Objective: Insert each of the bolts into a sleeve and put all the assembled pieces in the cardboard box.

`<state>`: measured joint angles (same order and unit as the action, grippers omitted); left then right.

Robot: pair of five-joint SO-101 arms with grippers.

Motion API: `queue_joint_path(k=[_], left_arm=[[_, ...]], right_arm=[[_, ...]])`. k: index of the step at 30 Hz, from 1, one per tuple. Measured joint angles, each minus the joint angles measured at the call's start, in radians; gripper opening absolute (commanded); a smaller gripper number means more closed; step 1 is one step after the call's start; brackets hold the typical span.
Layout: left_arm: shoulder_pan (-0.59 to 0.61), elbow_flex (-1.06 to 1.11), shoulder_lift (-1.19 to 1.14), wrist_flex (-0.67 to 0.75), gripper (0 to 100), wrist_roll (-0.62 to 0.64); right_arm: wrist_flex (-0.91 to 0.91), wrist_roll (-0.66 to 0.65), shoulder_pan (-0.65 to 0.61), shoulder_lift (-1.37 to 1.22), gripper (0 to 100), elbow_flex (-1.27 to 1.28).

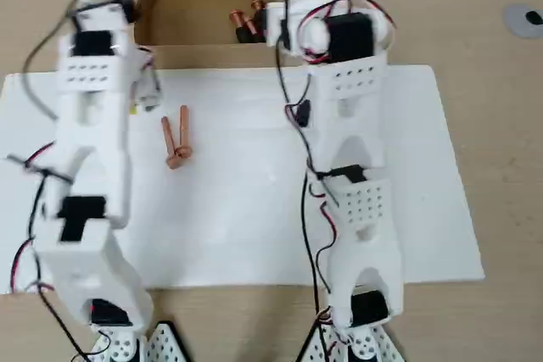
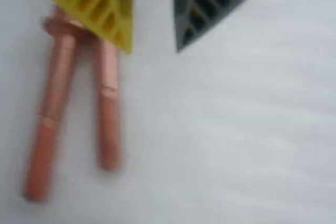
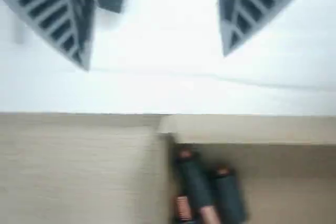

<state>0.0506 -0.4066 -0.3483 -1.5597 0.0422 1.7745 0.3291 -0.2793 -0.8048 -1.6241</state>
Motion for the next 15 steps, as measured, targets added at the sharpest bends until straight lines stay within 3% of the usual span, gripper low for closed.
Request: queue_joint_path(k=[4,15], left_arm=[[-0.061,-0.083,-0.106,-0.074,6,0.04],[-0.063,-0.109,-0.295,-0.087,6,0.112]], right_arm=[[0.0,0.0,0.054,0.0,19.6,0.0],[0.0,0.0,0.115,0.02,19.6,0.0]])
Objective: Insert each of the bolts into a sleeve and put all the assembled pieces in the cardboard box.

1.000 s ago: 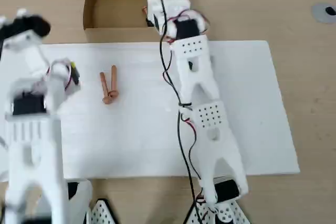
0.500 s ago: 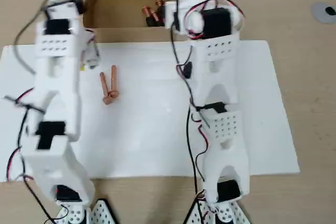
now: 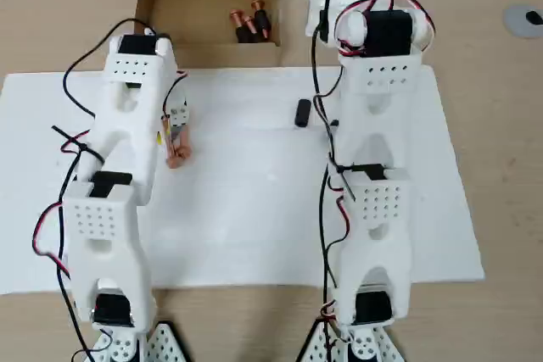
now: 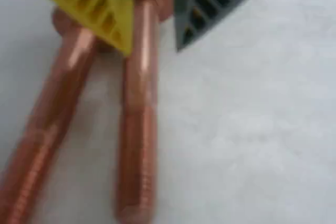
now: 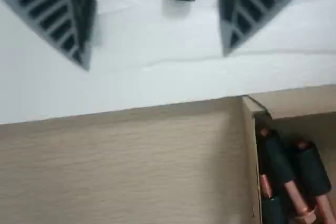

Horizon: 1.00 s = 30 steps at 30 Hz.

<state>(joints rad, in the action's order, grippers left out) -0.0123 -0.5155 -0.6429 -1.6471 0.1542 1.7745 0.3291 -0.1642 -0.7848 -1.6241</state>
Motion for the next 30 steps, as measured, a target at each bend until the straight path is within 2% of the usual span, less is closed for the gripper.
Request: queue_joint_path(k=[9,14,21,26,30], left_arm=[[0.0,-0.009,-0.074,0.032,6,0.049],[-0.002,-0.02,-0.103,0.032,1,0.051],[-0.003,-0.048,-0.118,0.017,1,0.041],[-0.003,-0.226,-0.097,-0.071,1,-0.126],[-0.032,-0.339,0.048,-0.097,1,-0.4]], right_arm=[[0.0,0.0,0.0,0.087,19.6,0.0],[0.0,0.0,0.0,0.089,19.6,0.028],[0.0,0.0,0.0,0.087,19.6,0.083],[0.0,0.0,0.0,0.089,19.6,0.087],[0.0,0.0,0.0,0.089,19.6,0.087]])
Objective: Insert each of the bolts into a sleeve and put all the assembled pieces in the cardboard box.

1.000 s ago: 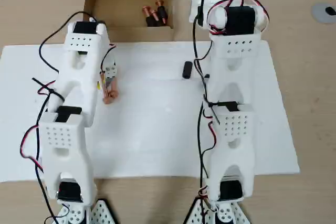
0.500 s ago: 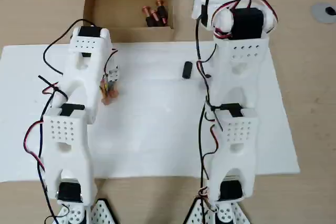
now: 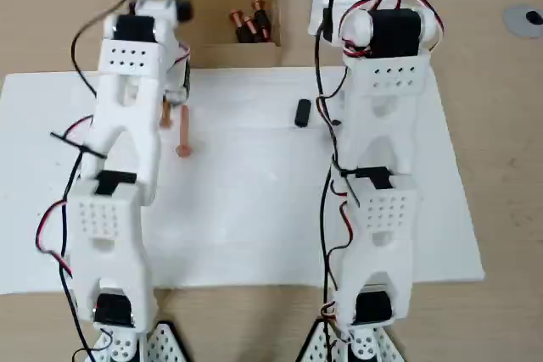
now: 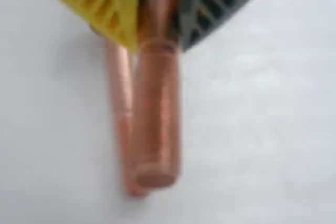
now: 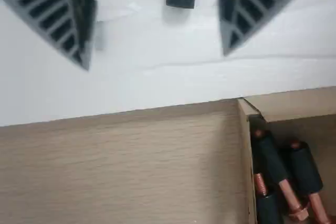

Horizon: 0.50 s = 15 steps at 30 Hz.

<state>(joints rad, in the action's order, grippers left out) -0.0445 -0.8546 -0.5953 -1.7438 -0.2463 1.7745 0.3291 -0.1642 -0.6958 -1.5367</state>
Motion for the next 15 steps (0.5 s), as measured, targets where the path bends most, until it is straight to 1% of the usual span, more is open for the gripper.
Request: queue_joint_path(k=[2,5,9,11,13,15], left_arm=[[-0.008,0.02,0.091,-0.003,1,-0.152],[-0.005,0.158,0.255,-0.005,1,-0.413],[-0.005,0.499,0.497,-0.005,1,-0.815],[-0.005,0.686,0.609,-0.005,1,-0.977],[-0.005,0.844,0.69,-0.005,1,-1.082],[-0.005,0.944,0.724,-0.005,1,-1.122]], right_arm=[[0.0,0.0,0.0,0.0,19.6,0.0],[0.0,0.0,0.0,0.0,19.6,0.0],[0.0,0.0,0.0,0.0,19.6,0.0],[0.0,0.0,0.0,0.0,19.6,0.0],[0.0,0.0,0.0,0.0,19.6,0.0],[0.0,0.0,0.0,0.0,19.6,0.002]])
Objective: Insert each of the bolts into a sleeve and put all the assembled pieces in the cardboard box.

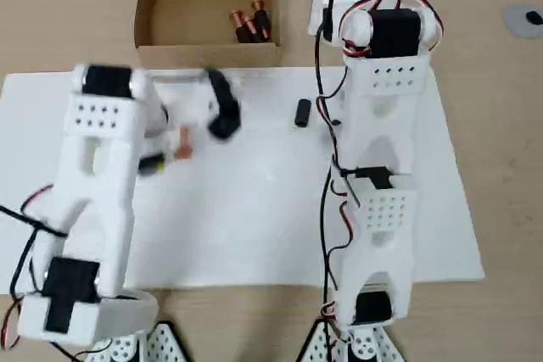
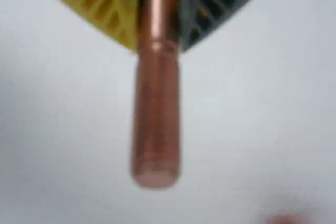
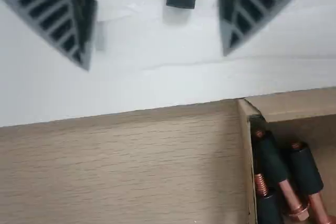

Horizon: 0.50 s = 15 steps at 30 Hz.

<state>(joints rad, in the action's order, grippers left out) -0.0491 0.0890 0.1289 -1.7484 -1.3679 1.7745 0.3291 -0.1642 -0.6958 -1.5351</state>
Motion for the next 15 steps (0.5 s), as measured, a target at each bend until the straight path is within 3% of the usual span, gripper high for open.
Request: queue_joint_path(k=[11,15], left_arm=[[0.026,0.089,0.017,0.006,1,-0.02],[0.051,0.178,0.011,0.094,1,-0.021]], right_arm=[[0.0,0.0,0.0,-0.002,19.6,0.14],[0.0,0.005,0.0,-0.002,19.6,0.14]])
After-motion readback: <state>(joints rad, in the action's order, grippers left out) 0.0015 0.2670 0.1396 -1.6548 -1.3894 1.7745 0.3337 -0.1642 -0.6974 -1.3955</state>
